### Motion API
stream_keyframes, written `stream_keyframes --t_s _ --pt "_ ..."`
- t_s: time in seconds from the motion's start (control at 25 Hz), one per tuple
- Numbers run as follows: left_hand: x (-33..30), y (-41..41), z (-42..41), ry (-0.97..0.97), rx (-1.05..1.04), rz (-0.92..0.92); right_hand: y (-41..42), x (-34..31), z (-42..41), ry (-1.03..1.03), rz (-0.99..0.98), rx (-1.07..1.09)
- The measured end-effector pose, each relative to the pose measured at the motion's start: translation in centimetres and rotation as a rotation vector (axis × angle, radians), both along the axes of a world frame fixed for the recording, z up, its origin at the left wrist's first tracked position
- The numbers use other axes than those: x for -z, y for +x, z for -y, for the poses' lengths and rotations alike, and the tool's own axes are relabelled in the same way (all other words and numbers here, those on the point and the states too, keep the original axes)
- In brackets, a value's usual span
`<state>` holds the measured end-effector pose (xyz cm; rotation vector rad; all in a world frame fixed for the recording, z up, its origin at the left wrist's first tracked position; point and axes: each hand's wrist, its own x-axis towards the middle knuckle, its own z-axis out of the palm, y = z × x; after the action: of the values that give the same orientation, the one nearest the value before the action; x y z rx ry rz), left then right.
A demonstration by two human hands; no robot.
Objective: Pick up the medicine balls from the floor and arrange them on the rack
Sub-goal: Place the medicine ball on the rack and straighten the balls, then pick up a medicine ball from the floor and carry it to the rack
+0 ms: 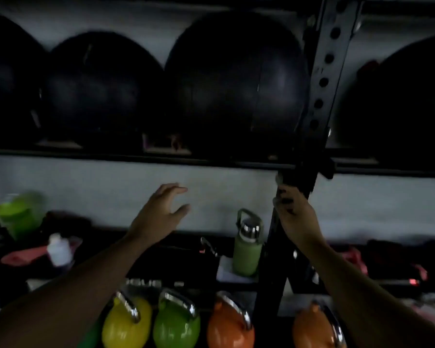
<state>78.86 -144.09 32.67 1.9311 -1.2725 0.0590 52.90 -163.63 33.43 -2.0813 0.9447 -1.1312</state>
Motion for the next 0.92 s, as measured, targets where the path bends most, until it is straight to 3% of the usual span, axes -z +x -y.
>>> stream_keyframes --t_s 0.08,0.24,0.36,0.48,0.68,0.92 --pt "6.5 -1.8 -2.6 0.174 0.029 0.039 -0.9 6.3 -2.5 0.068 -0.148 -0.017" --pt "18.4 -4.6 -8.3 0.611 0.126 -0.172 -4.0 18.8 -9.3 0.377 -0.611 -0.120" --pt "24.9 -6.6 -11.9 0.844 0.199 -0.276 -6.2 25.5 -14.7 0.592 -0.931 -0.181" --pt "30.6 -7.6 -15.7 1.057 0.351 -0.277 -6.9 30.6 -21.1 0.791 -1.109 -0.199" --pt "36.9 -7.2 -20.8 1.290 0.506 -0.292 -6.7 36.1 -31.3 0.992 -1.118 -0.099" --pt "39.4 -11.2 -22.1 1.494 0.707 -0.179 -11.9 39.7 -40.0 1.218 -0.914 0.137"
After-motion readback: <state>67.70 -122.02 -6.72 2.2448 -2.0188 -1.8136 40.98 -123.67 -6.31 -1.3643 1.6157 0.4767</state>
